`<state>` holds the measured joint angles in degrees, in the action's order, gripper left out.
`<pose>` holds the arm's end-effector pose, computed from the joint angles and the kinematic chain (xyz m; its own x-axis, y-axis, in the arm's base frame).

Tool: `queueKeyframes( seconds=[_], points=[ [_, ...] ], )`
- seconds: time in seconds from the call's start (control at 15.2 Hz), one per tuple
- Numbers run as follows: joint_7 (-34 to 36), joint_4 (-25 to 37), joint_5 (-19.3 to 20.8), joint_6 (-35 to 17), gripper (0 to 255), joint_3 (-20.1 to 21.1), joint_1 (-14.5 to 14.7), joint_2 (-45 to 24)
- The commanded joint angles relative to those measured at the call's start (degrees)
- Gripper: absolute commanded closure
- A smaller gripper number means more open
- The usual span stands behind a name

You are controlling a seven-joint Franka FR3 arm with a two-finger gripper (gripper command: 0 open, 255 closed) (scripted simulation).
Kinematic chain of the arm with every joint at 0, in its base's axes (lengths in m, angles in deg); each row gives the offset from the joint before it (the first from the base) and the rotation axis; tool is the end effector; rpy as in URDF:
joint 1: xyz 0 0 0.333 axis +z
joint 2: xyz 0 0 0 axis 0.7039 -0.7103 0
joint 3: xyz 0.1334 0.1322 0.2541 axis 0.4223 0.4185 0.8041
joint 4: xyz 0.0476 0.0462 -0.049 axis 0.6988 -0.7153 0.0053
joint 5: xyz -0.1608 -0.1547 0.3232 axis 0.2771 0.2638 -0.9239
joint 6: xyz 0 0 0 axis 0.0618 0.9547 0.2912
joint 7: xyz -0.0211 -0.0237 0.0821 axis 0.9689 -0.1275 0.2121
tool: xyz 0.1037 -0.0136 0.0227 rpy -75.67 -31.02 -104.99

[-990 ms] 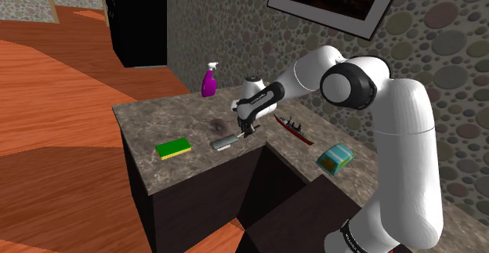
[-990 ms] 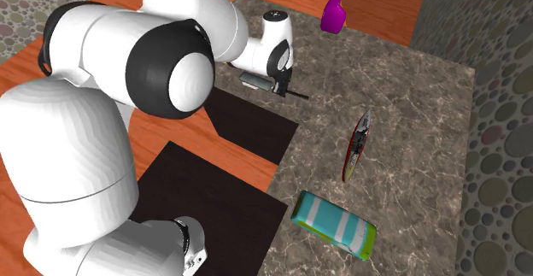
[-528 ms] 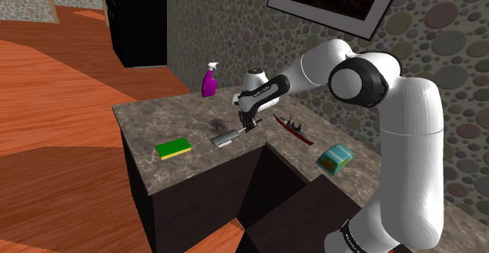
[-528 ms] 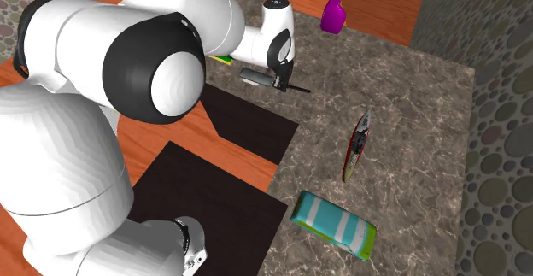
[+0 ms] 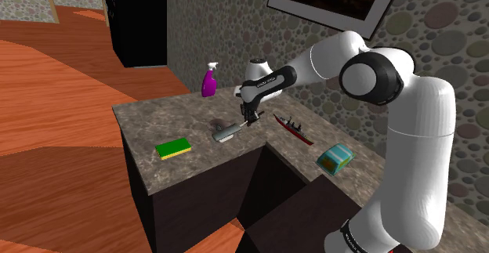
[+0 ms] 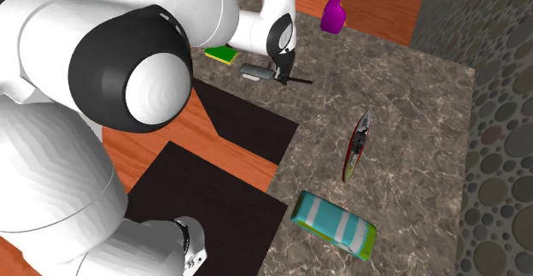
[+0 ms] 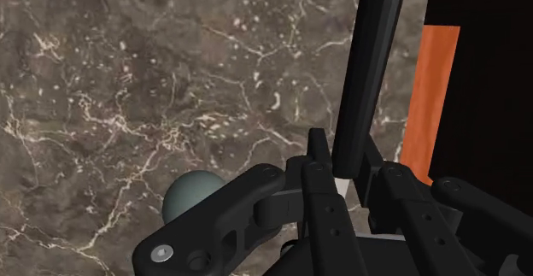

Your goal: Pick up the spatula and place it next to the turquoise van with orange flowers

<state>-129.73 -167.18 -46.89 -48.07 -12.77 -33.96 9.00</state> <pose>0.6351 -0.0202 0.2589 -0.0053 0.9890 -0.1482 0.9999 0.0070 0.0109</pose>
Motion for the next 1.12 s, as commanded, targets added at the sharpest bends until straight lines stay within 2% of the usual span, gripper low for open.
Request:
queueKeyframes(
  seconds=[0.0,0.86,1.06],
  points=[
    [-0.06,0.19,0.12,1.06,255,-0.10,0.07,0.86],
    [-0.39,2.35,0.96,8.67,255,-0.64,0.63,6.42],
    [-1.87,-4.96,2.12,5.90,255,-1.81,-0.26,11.29]
  ],
)
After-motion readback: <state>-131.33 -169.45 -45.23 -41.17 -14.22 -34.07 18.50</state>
